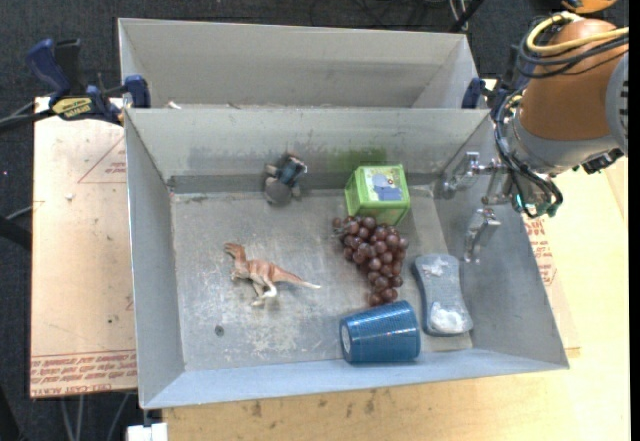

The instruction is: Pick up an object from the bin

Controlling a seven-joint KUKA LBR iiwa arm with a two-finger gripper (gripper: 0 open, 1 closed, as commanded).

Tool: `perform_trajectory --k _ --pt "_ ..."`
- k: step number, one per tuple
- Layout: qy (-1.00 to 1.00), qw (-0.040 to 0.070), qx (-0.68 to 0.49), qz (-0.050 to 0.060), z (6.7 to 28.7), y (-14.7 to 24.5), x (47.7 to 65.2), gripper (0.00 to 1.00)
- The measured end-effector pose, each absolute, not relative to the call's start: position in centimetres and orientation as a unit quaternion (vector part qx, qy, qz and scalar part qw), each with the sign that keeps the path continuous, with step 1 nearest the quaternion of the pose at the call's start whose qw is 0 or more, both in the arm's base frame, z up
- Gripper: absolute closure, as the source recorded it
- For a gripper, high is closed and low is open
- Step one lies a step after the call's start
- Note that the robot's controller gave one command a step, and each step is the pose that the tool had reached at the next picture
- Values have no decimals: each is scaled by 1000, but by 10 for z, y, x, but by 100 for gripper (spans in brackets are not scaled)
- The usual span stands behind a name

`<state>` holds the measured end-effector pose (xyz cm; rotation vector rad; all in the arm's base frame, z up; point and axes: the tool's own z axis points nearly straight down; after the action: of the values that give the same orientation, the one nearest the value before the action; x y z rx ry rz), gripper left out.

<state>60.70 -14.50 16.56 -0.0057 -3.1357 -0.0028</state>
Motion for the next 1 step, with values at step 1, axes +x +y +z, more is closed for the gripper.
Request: perform_trajectory --k 1 --pt "-1000 -1 -1 0 170 -145 609 0"
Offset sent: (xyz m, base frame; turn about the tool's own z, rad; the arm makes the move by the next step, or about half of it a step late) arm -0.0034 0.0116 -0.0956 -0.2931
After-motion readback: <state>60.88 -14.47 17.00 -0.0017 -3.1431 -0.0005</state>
